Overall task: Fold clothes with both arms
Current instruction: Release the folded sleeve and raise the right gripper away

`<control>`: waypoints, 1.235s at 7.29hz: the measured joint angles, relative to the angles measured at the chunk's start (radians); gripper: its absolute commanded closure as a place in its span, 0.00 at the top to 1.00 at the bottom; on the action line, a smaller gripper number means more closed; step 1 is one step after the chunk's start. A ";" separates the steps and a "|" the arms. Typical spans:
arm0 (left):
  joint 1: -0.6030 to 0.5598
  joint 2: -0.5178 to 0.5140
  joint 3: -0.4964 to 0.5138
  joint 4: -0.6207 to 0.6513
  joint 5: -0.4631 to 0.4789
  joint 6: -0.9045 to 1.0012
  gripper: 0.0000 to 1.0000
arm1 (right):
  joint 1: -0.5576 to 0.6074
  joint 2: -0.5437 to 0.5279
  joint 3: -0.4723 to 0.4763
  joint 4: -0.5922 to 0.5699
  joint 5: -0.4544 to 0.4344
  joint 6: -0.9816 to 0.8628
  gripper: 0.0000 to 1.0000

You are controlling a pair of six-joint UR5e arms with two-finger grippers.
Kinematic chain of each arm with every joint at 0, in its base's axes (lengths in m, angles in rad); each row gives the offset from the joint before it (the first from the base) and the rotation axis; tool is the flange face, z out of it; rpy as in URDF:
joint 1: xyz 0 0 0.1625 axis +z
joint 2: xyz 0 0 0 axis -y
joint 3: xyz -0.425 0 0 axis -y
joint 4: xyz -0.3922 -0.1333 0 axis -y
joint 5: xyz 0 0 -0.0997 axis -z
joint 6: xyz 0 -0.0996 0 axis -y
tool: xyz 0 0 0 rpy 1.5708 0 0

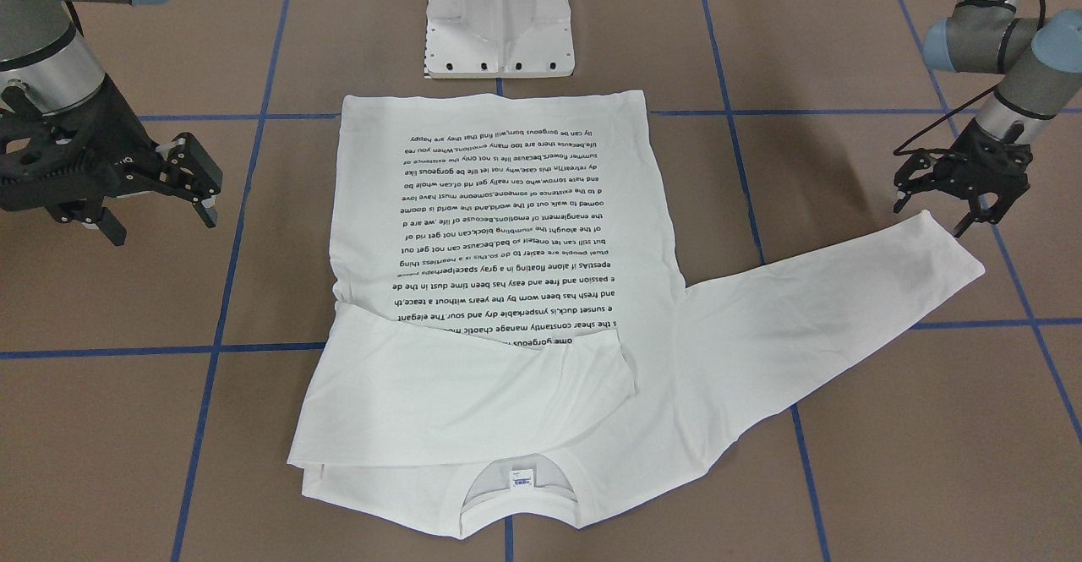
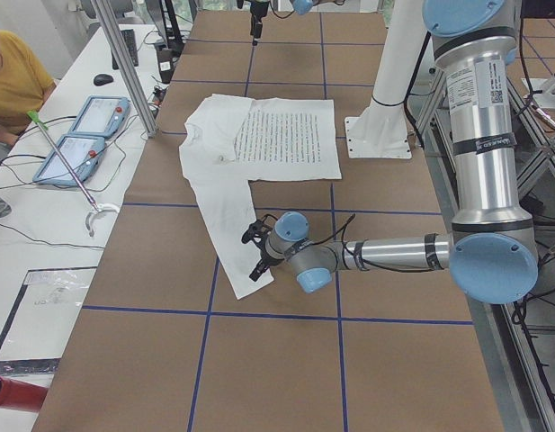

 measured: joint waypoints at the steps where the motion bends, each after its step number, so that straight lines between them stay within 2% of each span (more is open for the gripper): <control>1: 0.012 0.001 0.005 0.000 0.005 0.001 0.77 | 0.000 0.000 -0.001 0.000 -0.001 0.000 1.00; 3: 0.023 0.003 0.021 -0.001 0.009 0.012 0.45 | -0.001 -0.001 -0.002 0.001 -0.002 0.001 1.00; 5: 0.024 0.018 0.028 -0.010 0.008 0.045 0.00 | -0.002 0.000 -0.003 0.001 -0.003 0.003 1.00; 9: 0.013 0.044 0.016 -0.060 0.002 0.065 0.00 | -0.002 0.008 -0.004 0.002 -0.003 0.004 1.00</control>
